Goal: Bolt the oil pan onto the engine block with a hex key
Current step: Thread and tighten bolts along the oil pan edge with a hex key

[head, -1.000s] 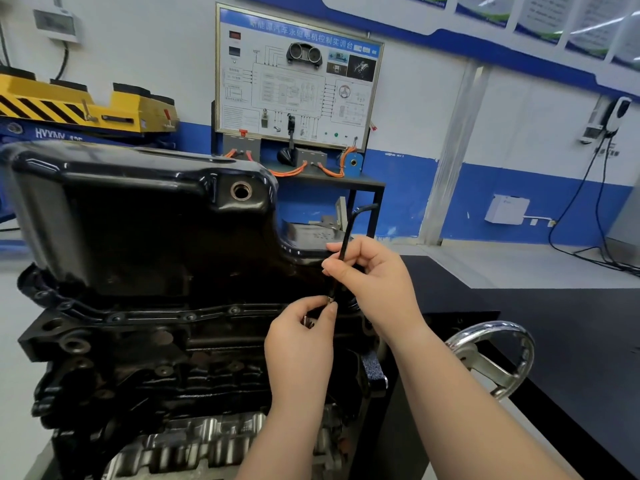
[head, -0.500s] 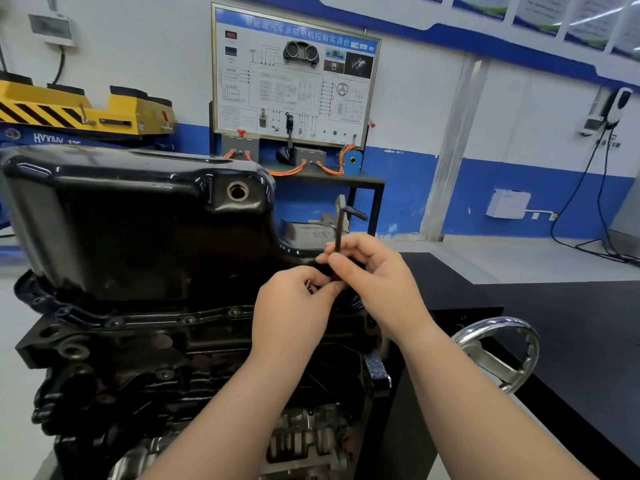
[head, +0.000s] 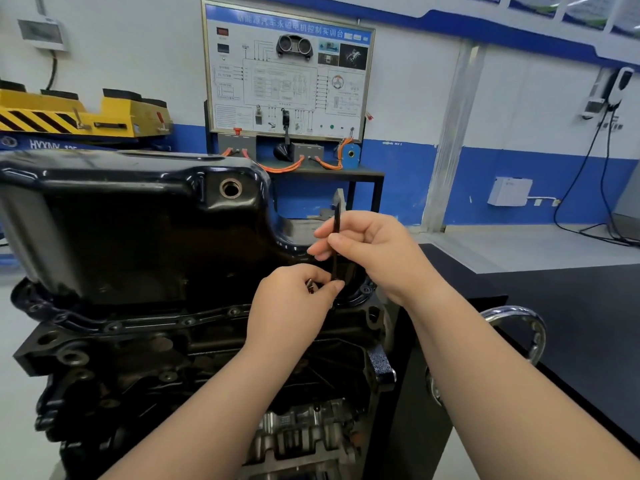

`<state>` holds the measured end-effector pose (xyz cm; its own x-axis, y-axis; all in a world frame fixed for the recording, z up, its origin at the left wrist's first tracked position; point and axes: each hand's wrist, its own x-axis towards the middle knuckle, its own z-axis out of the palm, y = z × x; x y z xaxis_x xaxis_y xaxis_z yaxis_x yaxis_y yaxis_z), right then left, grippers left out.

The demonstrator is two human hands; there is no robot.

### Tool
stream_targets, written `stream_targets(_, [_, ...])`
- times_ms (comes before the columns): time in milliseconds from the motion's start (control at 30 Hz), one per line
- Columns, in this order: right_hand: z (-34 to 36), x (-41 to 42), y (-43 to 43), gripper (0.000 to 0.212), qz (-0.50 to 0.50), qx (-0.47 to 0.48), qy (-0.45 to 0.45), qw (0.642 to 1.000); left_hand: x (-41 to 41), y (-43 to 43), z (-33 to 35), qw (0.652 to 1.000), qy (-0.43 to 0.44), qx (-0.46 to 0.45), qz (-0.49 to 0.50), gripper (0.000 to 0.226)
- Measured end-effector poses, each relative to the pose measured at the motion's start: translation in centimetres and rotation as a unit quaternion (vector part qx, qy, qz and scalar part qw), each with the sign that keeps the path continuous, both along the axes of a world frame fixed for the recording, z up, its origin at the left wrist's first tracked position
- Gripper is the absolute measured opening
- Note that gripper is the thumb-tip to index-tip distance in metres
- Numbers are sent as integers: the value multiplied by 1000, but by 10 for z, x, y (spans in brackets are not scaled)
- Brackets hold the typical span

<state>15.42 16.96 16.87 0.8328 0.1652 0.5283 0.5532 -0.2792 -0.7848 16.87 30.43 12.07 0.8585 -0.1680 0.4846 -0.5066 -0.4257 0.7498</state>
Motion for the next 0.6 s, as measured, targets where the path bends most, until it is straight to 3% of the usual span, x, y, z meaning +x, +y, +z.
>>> stream_targets(333, [-8, 4, -2, 20, 30, 81, 11, 996, 2, 3, 3, 1000, 24, -6, -18, 24])
stream_targets(600, [-8, 4, -2, 16, 45, 79, 10, 996, 0, 0, 4, 1000, 29, -4, -2, 26])
